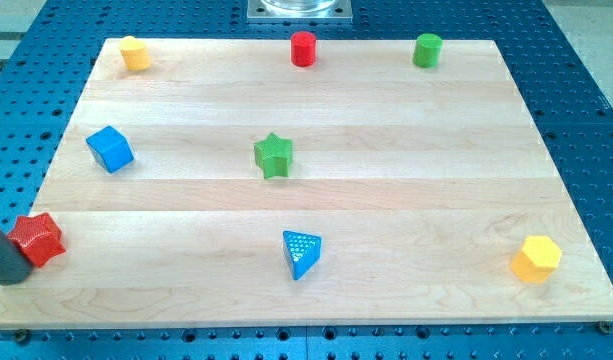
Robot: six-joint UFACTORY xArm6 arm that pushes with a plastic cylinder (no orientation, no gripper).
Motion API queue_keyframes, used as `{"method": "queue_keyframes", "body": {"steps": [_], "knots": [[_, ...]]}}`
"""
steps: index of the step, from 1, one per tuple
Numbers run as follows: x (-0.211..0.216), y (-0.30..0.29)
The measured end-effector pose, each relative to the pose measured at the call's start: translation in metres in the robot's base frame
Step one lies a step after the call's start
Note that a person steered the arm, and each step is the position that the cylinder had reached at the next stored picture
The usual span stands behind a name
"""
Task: Place the red star to the center right of the board
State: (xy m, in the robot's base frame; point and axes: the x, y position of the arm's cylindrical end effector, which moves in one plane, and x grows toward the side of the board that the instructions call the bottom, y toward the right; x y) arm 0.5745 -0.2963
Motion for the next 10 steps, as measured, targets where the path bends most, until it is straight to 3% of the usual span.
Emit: {"method": "queue_keyframes", "body": {"steps": [1, 2, 4, 5, 9, 10], "knots": [[-0.027, 0.038], [-0.036, 0.132], [-0.049, 0.062], [-0.069, 0.107], [-0.129, 0.433], [-0.136, 0.475]]}}
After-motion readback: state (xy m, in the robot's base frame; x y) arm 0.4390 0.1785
